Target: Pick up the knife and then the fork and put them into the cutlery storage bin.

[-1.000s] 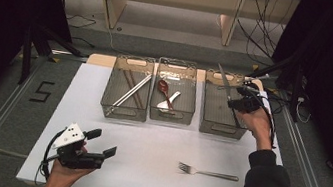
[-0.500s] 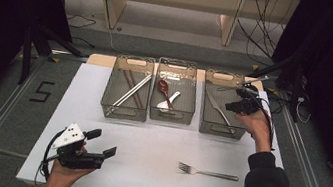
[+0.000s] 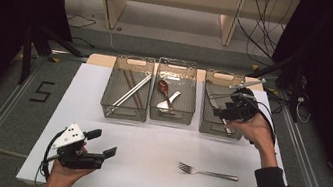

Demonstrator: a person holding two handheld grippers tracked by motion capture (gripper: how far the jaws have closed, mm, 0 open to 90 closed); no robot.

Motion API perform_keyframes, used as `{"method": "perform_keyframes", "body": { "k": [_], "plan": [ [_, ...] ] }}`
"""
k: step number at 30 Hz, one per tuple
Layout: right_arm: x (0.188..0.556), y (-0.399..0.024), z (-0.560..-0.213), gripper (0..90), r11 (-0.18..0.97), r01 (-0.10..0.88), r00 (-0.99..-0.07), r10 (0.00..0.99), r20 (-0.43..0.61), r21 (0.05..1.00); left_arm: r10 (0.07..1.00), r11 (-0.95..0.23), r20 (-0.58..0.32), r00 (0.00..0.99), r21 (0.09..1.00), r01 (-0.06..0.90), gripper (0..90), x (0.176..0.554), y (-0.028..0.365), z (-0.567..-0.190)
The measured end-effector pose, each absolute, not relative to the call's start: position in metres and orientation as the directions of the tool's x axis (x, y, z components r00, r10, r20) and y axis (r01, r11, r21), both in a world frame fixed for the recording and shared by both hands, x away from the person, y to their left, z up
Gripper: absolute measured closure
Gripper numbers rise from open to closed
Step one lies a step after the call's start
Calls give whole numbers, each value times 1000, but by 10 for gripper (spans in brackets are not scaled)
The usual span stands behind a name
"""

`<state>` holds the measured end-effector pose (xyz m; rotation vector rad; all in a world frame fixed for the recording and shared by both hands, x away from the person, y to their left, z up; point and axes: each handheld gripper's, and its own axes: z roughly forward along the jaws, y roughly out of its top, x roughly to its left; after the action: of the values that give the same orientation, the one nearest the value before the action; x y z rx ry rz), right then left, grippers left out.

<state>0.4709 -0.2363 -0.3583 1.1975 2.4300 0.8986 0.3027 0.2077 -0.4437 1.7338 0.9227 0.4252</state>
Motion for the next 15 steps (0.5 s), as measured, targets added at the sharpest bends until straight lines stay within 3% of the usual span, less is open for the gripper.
{"method": "perform_keyframes", "body": {
  "k": [15],
  "plan": [
    [413, -212, -369, 338, 601, 539, -755, 655, 23, 590, 756, -117, -160, 634, 921, 372, 159, 302, 209, -444]
  ]
}}
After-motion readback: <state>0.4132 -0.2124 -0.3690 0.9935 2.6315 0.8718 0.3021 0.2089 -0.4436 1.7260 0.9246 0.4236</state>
